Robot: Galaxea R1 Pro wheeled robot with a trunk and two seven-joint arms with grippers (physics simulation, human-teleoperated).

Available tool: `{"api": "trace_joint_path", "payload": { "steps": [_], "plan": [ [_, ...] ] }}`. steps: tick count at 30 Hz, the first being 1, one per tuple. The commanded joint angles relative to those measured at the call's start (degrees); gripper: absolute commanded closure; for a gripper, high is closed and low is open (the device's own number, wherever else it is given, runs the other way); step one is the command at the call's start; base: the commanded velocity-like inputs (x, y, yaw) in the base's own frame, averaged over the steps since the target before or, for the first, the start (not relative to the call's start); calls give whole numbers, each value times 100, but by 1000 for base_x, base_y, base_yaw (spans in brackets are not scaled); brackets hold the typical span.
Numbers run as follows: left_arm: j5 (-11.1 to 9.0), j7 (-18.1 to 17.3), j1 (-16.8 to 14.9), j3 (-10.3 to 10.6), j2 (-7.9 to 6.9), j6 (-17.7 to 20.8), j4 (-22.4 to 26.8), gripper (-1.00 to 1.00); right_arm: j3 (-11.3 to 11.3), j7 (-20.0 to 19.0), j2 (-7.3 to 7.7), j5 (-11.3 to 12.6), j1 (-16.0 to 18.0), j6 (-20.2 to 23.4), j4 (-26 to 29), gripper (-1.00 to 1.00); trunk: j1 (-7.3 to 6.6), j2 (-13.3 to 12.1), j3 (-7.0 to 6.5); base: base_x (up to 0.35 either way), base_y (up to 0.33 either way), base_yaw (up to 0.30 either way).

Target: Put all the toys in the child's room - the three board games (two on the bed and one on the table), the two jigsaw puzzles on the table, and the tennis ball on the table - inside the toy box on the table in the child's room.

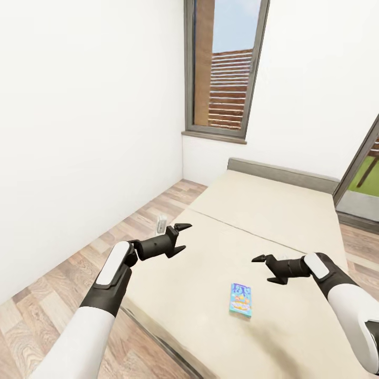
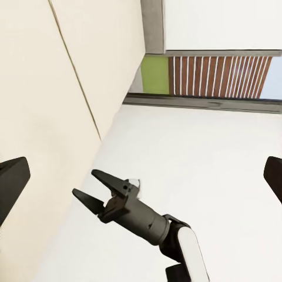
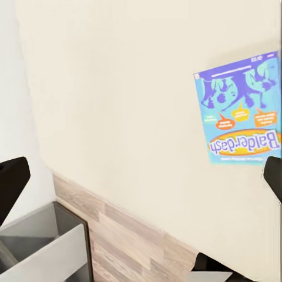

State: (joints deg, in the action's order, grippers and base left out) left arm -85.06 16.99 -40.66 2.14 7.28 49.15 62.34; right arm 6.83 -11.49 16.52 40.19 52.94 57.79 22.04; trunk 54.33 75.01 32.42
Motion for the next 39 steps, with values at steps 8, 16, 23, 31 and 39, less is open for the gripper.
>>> {"api": "trace_joint_path", "payload": {
  "steps": [8,16,23,31,39],
  "plan": [
    [-63,59,-3,2,1,7,6,-100,75,108,126,-56,-4,23,52,-100,176,326,150,0,0,0],
    [-60,66,-3,12,1,6,6,-100,101,1006,161,-30,10,-41,71,-100,352,647,293,0,0,0],
    [-57,67,-3,14,1,1,6,-100,106,1296,168,-16,15,-182,84,-100,506,927,419,0,0,0],
    [-55,68,-3,14,1,-1,6,-100,108,1379,189,-12,33,-232,123,-100,681,1248,563,0,0,0],
    [-54,68,-3,8,1,0,6,-100,96,1387,157,-12,39,-246,189,-100,857,1569,706,0,0,0]
  ]
}}
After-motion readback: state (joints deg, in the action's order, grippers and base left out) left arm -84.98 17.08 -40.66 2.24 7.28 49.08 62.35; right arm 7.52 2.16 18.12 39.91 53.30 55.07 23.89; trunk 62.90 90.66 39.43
